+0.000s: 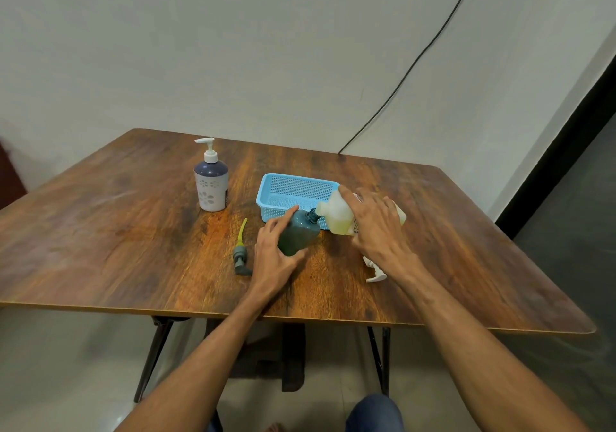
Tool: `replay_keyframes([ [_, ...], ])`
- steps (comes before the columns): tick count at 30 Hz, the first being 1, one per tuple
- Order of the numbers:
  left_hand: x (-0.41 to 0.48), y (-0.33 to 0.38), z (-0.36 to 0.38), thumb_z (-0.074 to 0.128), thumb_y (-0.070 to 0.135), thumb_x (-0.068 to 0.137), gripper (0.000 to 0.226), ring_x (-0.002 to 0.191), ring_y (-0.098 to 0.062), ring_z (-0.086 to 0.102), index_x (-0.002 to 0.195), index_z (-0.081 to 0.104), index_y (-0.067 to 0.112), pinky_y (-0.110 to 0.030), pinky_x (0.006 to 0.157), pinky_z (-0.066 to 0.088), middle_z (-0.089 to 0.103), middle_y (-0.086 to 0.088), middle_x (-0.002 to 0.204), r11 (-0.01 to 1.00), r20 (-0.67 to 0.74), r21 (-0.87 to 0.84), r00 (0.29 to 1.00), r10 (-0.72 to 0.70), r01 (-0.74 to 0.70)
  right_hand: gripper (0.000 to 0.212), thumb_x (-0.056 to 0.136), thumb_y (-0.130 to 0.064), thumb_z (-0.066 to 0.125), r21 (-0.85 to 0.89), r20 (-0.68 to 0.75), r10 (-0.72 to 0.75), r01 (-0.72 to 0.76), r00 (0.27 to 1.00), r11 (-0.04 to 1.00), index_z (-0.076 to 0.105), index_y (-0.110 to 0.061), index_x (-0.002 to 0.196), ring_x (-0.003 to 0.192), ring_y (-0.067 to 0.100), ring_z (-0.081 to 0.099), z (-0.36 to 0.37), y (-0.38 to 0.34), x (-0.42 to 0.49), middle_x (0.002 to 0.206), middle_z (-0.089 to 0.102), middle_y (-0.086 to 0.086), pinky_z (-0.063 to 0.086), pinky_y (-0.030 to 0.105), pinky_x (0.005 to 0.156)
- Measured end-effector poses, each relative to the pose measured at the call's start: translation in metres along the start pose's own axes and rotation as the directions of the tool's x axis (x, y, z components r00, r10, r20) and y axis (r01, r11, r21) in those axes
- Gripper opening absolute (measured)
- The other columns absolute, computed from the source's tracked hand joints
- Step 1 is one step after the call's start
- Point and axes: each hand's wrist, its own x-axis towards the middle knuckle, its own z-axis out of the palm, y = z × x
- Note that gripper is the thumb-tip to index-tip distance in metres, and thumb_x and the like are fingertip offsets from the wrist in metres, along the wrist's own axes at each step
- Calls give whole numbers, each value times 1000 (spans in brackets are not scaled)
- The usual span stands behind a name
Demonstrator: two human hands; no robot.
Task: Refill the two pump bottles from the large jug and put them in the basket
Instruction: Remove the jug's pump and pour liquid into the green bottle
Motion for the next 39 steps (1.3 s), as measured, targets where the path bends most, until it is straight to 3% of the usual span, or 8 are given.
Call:
replay_keyframes([
  [6,1,-1,0,82,24,81,87,125,-9,40,154,36,36,-16,100,30,47,4,140,1000,0,8,1000,1,-1,98,78,-18,81,-14,10,-8,8,1000,1000,25,-26,158,139,31,40,-1,0,1,153,42,10,31,53,116],
  [11,1,-1,1,83,24,81,87,125,-10,42,154,37,36,-23,102,33,47,7,138,1000,-2,9,1000,6,-6,97,78,-17,81,-17,1,-5,5,1000,1000,26,-26,158,138,32,41,-2,-1,1,152,43,11,31,53,117],
  [17,2,-3,1,83,24,80,87,123,-10,43,153,37,36,-17,97,33,44,14,132,1000,-4,8,1000,18,-18,97,79,-17,81,-9,3,-7,7,1000,1000,26,-26,158,137,31,42,-2,-1,-1,150,44,10,32,53,115],
  [24,1,-6,2,83,26,81,88,125,-10,43,154,36,37,-27,103,36,44,11,136,1000,2,15,1000,18,-18,96,79,-19,81,-17,6,-4,4,1000,1000,26,-26,158,138,31,41,-3,-2,-2,152,44,10,31,54,116],
  [32,1,-7,2,83,25,80,88,124,-10,43,153,35,39,-11,95,30,41,17,132,999,-3,18,999,32,-32,94,81,-18,79,-27,9,-12,12,1000,1000,24,-26,158,139,31,40,-7,-2,-2,152,43,10,31,53,116],
  [39,2,-9,4,83,26,79,88,124,-9,43,152,36,40,-24,101,36,41,19,132,999,-8,19,1000,28,-28,93,83,-19,77,-45,10,-15,15,1000,999,23,-27,158,139,30,39,-9,-3,-3,153,42,9,30,52,116],
])
